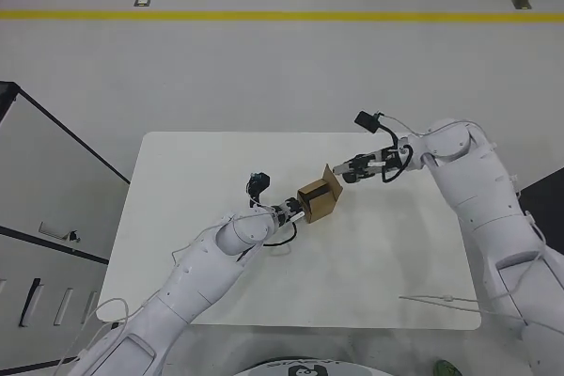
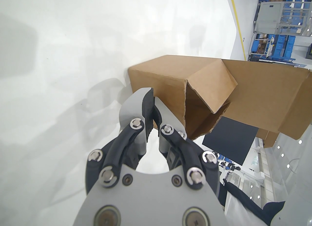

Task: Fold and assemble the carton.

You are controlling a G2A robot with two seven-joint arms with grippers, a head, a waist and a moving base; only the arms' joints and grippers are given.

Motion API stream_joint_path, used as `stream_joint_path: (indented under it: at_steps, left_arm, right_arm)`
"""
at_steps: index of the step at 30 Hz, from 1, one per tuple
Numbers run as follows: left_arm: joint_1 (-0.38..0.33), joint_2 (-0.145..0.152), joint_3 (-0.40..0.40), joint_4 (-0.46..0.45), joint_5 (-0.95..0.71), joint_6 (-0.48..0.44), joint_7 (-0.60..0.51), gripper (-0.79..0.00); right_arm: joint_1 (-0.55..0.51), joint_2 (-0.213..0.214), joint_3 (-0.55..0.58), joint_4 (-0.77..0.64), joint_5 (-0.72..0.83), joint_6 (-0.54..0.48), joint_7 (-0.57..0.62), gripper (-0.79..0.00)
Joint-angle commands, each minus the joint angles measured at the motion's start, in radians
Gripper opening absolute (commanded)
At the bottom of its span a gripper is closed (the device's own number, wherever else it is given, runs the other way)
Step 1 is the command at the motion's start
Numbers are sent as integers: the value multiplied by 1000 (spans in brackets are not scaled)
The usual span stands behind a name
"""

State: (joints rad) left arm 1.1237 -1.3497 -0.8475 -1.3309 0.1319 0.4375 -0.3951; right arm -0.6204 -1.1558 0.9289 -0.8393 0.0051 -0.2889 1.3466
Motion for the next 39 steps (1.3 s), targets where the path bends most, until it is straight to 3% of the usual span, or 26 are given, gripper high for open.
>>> stream_joint_path:
  at_steps: [1, 10, 16, 29, 39]
  left_arm:
    - [0, 0, 0, 0, 0, 0, 0, -785]
    - [0, 0, 0, 0, 0, 0, 0, -785]
    - [0, 0, 0, 0, 0, 0, 0, -785]
    - [0, 0, 0, 0, 0, 0, 0, -785]
    - [0, 0, 0, 0, 0, 0, 0, -785]
  right_arm:
    - [10, -5, -14, 4, -5, -7, 4, -431]
    - [49, -28, -83, -12, -70, -22, 1, -489]
    - [59, -35, -112, -53, -106, -18, -6, -462]
    - [34, -31, -145, -174, -195, 22, -8, -573]
    - [20, -26, -170, -250, -303, 58, -21, -597]
